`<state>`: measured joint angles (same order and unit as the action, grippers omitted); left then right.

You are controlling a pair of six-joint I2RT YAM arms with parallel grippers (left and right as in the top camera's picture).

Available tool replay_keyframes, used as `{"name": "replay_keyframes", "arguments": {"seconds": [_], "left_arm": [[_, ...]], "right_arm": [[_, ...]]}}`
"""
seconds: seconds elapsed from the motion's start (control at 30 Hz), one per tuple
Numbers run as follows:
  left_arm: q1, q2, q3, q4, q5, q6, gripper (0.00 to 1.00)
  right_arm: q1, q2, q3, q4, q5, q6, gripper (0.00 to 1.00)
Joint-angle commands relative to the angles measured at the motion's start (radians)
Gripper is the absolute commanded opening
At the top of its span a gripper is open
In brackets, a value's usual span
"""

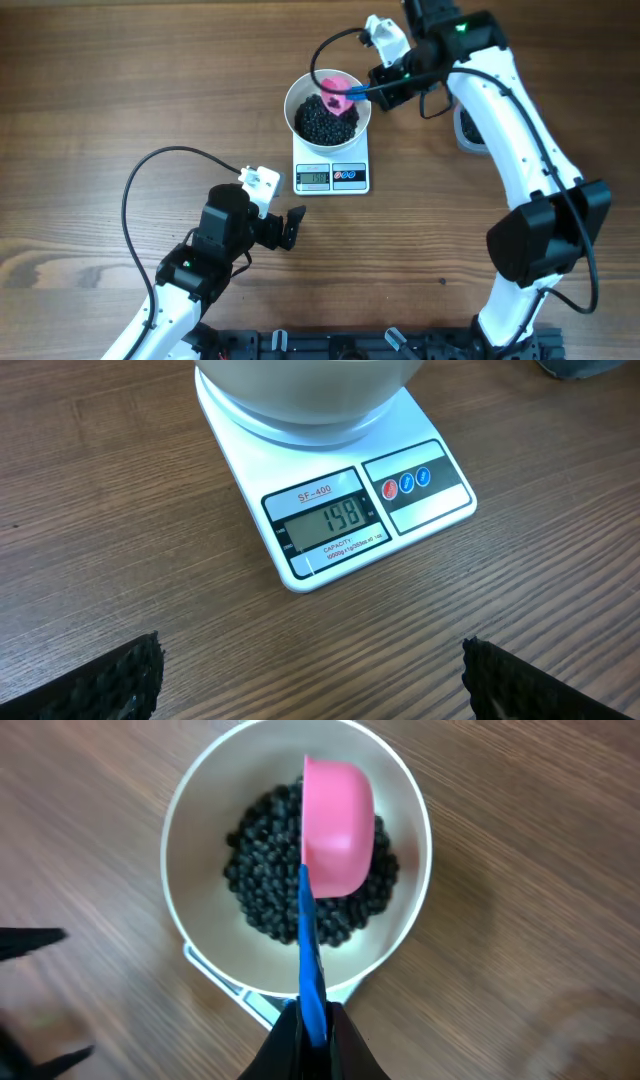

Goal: Scoop item into bowl and weigh 150g on scale

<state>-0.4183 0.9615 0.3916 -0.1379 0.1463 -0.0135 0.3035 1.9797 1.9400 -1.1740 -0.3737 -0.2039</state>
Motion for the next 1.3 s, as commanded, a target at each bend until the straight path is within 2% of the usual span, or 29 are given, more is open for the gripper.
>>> {"name": "replay_keyframes", "arguments": {"seconds": [0.0, 0.17, 0.4, 0.67, 0.8, 1.0, 1.27], "left_arm": [[0.004, -0.006, -0.003, 0.002, -0.006, -0.010, 1.00], [0.004, -0.006, -0.003, 0.002, -0.006, -0.010, 1.00], [0.004, -0.006, -0.003, 0.002, -0.006, -0.010, 1.00], [0.004, -0.006, -0.003, 0.002, -0.006, -0.010, 1.00], [0.004, -0.006, -0.003, 0.002, -0.006, -0.010, 1.00], [0.004, -0.006, -0.003, 0.002, -0.006, -0.010, 1.00], [0.004, -0.006, -0.003, 0.002, -0.006, -0.010, 1.00]], "right_arm": [[-0.028, -0.016, 0.027, 0.004, -0.142, -0.011, 0.04], [-0.085, -0.053, 0.027, 0.002, -0.280, -0.031, 0.04], [-0.155, -0.119, 0.027, -0.043, -0.283, -0.032, 0.04], [-0.232, -0.148, 0.027, -0.067, -0.435, -0.070, 0.04], [-0.236, -0.148, 0.027, -0.067, -0.436, -0.069, 0.04], [-0.182, -0.147, 0.026, -0.066, -0.264, -0.038, 0.04], [0.013, -0.147, 0.026, -0.045, 0.152, -0.006, 0.04]]}}
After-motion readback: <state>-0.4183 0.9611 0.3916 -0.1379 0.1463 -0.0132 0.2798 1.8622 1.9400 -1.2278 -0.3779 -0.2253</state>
